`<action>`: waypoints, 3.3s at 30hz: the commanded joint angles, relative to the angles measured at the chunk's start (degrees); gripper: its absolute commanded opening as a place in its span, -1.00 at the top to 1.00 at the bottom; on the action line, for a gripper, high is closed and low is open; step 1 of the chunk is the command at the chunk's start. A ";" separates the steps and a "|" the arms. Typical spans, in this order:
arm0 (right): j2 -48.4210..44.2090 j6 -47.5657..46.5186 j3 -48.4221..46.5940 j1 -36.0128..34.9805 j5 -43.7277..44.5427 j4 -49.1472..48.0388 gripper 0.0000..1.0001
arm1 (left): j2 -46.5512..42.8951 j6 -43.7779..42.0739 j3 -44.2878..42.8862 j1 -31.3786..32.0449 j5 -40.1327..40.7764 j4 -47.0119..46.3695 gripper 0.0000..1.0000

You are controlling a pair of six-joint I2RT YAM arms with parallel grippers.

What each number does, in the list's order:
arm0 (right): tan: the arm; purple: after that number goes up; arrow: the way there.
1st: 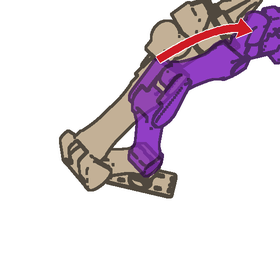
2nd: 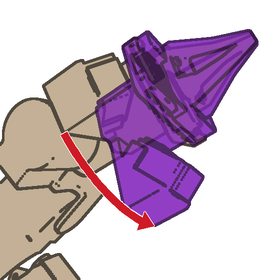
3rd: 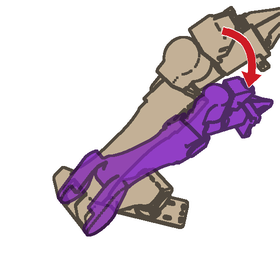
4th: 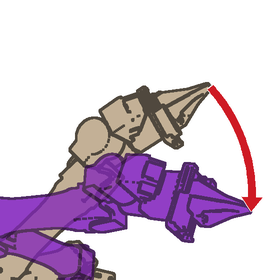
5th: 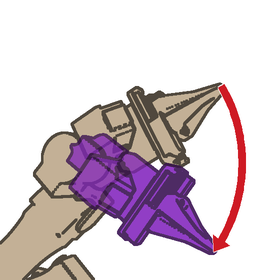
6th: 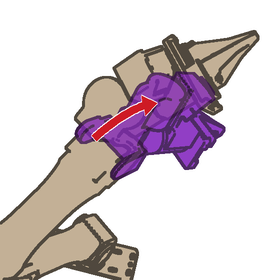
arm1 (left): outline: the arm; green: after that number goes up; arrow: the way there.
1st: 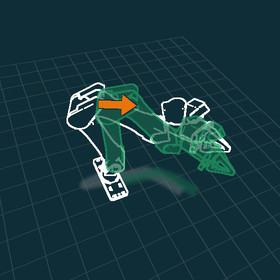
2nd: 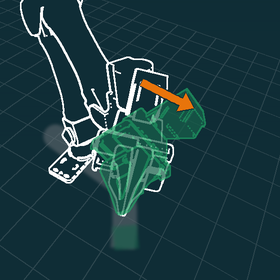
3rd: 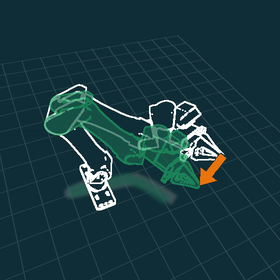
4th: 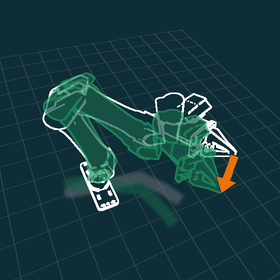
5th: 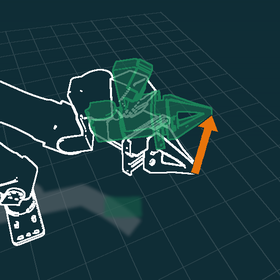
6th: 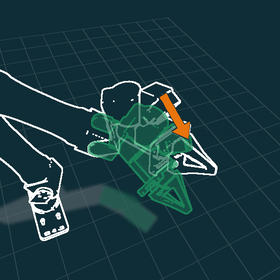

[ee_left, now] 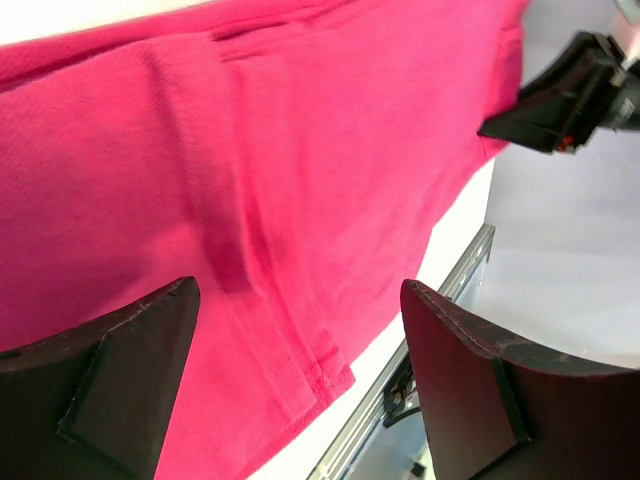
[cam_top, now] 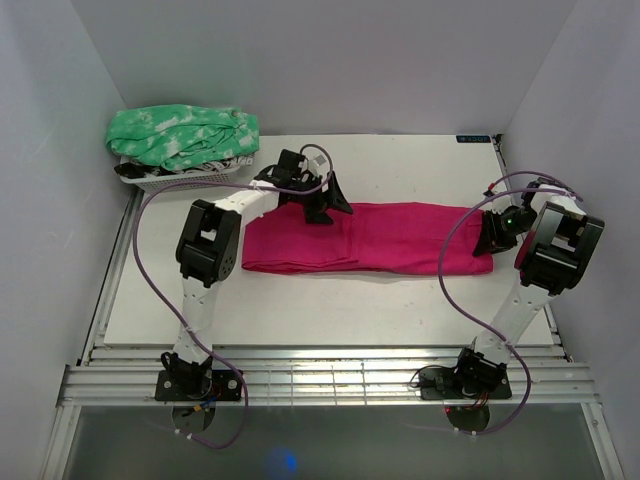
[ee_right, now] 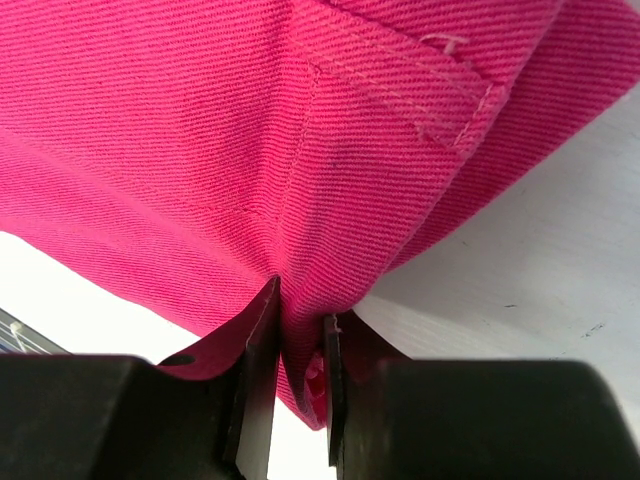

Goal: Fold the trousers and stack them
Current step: Fold the trousers

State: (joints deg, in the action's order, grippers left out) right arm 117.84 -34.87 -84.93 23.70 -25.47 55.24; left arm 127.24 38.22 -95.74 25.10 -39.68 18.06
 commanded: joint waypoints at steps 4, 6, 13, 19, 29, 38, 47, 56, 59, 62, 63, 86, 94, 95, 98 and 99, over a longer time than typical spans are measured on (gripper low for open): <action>-2.79 -0.37 -1.03 -0.94 -0.28 0.04 0.65 | -15.17 -9.02 3.27 -7.14 -2.33 4.60 -0.75; -3.23 -0.55 -1.38 -0.77 -0.01 0.13 0.55 | -17.55 -16.02 4.86 -10.49 -1.63 8.99 -0.71; -4.99 -1.52 -10.60 -0.59 -4.76 5.83 -0.09 | -21.06 -30.38 12.41 -30.25 -9.10 21.04 -0.50; -2.45 -0.46 -14.39 0.46 -2.48 9.17 -0.37 | -22.92 -35.75 19.54 -40.99 -12.43 22.19 -0.56; -4.54 2.61 -13.25 -1.72 -18.34 7.69 0.06 | -15.89 -41.21 25.78 -42.51 -24.89 17.72 -0.54; -6.92 12.53 -9.82 -20.52 -35.77 -4.34 0.14 | -16.41 -34.01 34.12 -40.66 -28.61 4.90 -0.68; -1.39 27.13 -9.03 -37.83 -35.52 -22.62 0.14 | -14.83 -25.93 36.59 -37.67 -25.54 -3.99 -0.69; 3.36 30.03 2.10 -41.99 -28.69 -24.65 0.33 | -13.42 -20.99 36.33 -36.97 -25.09 -9.70 -0.45; 5.72 29.61 3.54 -42.33 -25.09 -25.37 0.35 | -12.90 -19.76 37.03 -35.92 -25.80 -12.60 -0.35; 10.91 28.37 1.35 -42.86 -23.23 -22.47 0.44 | -11.76 -16.87 38.09 -34.77 -25.88 -16.38 -0.28; 11.70 28.02 0.73 -42.95 -22.87 -22.20 0.45 | -11.32 -15.73 38.26 -34.77 -26.06 -17.44 -0.27; 5.31 26.35 -0.41 -50.69 -15.05 -23.87 0.31 | -32.66 -16.85 33.17 -39.69 -26.15 -1.23 1.00; -4.55 20.03 -3.83 -44.03 -12.93 -14.39 -0.29 | -40.13 -23.54 25.17 -39.69 -25.27 10.94 1.00; -4.72 19.58 -4.45 -42.44 -12.93 -12.81 -0.26 | -40.84 -23.45 24.12 -39.52 -25.79 10.94 1.00; -4.29 15.74 -7.09 -35.76 -9.44 -4.99 -0.12 | -41.28 -23.71 21.05 -38.29 -25.62 11.64 1.00; -4.55 14.84 -6.84 -34.09 -7.94 -2.79 -0.09 | -41.46 -24.24 20.17 -37.07 -25.19 11.99 1.00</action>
State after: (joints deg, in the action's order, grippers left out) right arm 114.89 -14.85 -89.80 -15.94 -38.68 42.02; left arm 89.10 16.21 -71.26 -13.76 -63.99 28.08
